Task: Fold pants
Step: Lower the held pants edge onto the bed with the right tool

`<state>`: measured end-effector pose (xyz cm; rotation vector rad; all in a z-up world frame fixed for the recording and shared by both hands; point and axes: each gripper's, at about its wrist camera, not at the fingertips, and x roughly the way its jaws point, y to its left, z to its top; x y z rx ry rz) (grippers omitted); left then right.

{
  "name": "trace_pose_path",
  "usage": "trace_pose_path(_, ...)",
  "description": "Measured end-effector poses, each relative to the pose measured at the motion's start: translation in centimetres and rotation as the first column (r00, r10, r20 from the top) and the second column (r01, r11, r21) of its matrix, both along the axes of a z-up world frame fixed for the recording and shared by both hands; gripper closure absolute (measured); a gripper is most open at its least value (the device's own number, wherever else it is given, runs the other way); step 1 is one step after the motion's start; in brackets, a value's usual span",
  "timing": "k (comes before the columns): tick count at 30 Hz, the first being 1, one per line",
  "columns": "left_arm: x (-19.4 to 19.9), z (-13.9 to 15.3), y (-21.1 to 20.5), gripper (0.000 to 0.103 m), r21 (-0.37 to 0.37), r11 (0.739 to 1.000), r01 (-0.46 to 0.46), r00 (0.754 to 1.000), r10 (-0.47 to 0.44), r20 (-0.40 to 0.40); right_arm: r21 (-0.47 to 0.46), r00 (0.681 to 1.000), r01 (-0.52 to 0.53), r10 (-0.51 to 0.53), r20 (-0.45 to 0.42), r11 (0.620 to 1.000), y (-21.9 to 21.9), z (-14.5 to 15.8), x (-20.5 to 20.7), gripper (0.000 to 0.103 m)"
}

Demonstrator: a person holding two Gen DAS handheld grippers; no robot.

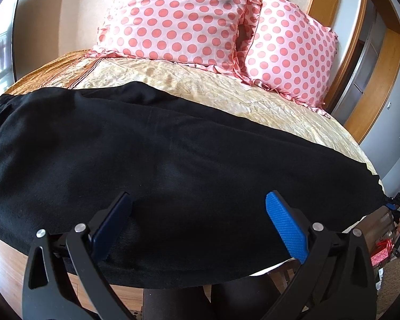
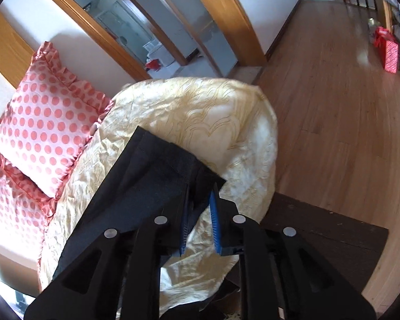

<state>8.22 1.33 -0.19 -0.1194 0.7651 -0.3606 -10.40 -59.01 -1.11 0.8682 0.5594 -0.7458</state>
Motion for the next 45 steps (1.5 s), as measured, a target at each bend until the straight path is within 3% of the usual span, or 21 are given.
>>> trace_pose_path(3, 0.1, 0.0, -0.2, 0.002, 0.000, 1.000, 0.007, 1.000, -0.007, -0.002, -0.149, 0.999, 0.008, -0.014, -0.041, 0.989, 0.6, 2.8, 0.5, 0.084)
trace_pose_path(4, 0.1, 0.1, -0.4, 0.002, 0.001, 1.000, 0.012, 1.000, -0.012, -0.001, -0.181, 0.999, -0.020, 0.011, -0.050, 0.983, 0.5, 3.4, 1.3, 0.078)
trace_pose_path(5, 0.1, 0.1, -0.5, 0.002, 0.002, 1.000, 0.017, 1.000, -0.017, 0.000, -0.198, 0.997, -0.060, 0.048, -0.066, 0.978, 0.4, 3.9, 2.3, 0.064)
trace_pose_path(7, 0.1, 0.1, -1.0, 0.002, 0.007, 1.000, 0.029, 1.000, -0.029, 0.002, -0.231, 0.982, -0.183, 0.167, -0.090, 0.955, 0.4, 4.7, 5.2, 0.057)
trace_pose_path(8, 0.1, 0.1, -1.2, 0.002, 0.009, 0.999, 0.035, 0.999, -0.035, 0.001, -0.246, 0.960, -0.275, 0.251, -0.127, 0.929, 0.5, 4.7, 7.5, 0.057)
trace_pose_path(11, 0.1, 0.1, -1.7, 0.002, 0.016, 0.999, 0.050, 0.999, -0.050, 0.000, -0.211, 0.877, -0.466, 0.417, -0.239, 0.859, 0.9, 3.4, 12.7, 0.058)
trace_pose_path(15, 0.0, 0.1, -1.9, 0.002, 0.034, 0.998, 0.046, 0.999, -0.046, 0.004, -0.274, 0.696, -0.689, 0.507, -0.508, 0.671, 3.1, 1.6, 18.6, 0.058)
trace_pose_path(17, 0.0, 0.2, -1.8, 0.002, 0.036, 0.999, 0.039, 0.999, -0.039, 0.004, -0.249, 0.614, -0.768, 0.567, -0.550, 0.590, 3.5, 1.0, 19.8, 0.058)
trace_pose_path(20, 0.3, 0.1, -1.6, 0.002, 0.037, 0.999, 0.027, 1.000, -0.027, -0.002, -0.185, 0.544, -0.817, 0.624, -0.560, 0.546, 3.4, -0.1, 20.3, 0.058)
trace_pose_path(25, 1.1, -0.3, -2.2, 0.002, 0.039, 0.999, 0.030, 0.999, -0.029, -0.027, -0.121, 0.500, -0.851, 0.720, -0.481, 0.511, 2.1, -0.1, 19.6, 0.057)
trace_pose_path(28, 1.3, -0.4, -2.9, 0.002, 0.053, 0.998, 0.045, 0.999, -0.044, -0.029, -0.123, 0.471, -0.872, 0.742, -0.477, 0.474, 2.4, -0.1, 18.7, 0.045)
trace_pose_path(32, 1.6, -0.6, -3.8, 0.002, 0.063, 0.996, 0.059, 0.998, -0.056, -0.036, -0.164, 0.482, -0.873, 0.763, -0.431, 0.459, 2.1, -0.4, 17.7, 0.044)
trace_pose_path(33, 1.8, -0.6, -3.9, 0.002, 0.065, 0.996, 0.060, 0.998, -0.058, -0.038, -0.178, 0.479, -0.876, 0.769, -0.424, 0.448, 2.2, -0.4, 17.5, 0.047)
trace_pose_path(35, 1.9, -0.7, -4.3, 0.002, 0.066, 0.996, 0.063, 0.997, -0.060, -0.040, -0.194, 0.455, -0.891, 0.794, -0.403, 0.411, 2.5, -0.4, 17.2, 0.063)
trace_pose_path(37, 2.1, -0.7, -4.7, 0.002, 0.068, 0.995, 0.068, 0.997, -0.066, -0.042, -0.224, 0.445, -0.895, 0.796, -0.411, 0.385, 3.0, -0.3, 17.2, 0.089)
trace_pose_path(38, 2.1, -0.7, -4.8, 0.002, 0.067, 0.995, 0.072, 0.997, -0.069, -0.043, -0.231, 0.445, -0.895, 0.796, -0.411, 0.381, 3.1, -0.3, 17.2, 0.094)
trace_pose_path(41, 2.1, -0.6, -5.1, 0.002, 0.066, 0.994, 0.081, 0.996, -0.079, -0.043, -0.249, 0.454, -0.890, 0.795, -0.402, 0.383, 3.0, -0.3, 17.5, 0.098)
trace_pose_path(45, 2.1, -0.6, -5.2, 0.002, 0.063, 0.994, 0.084, 0.996, -0.082, -0.045, -0.302, 0.520, -0.849, 0.788, -0.330, 0.434, 1.9, 0.9, 17.9, 0.099)
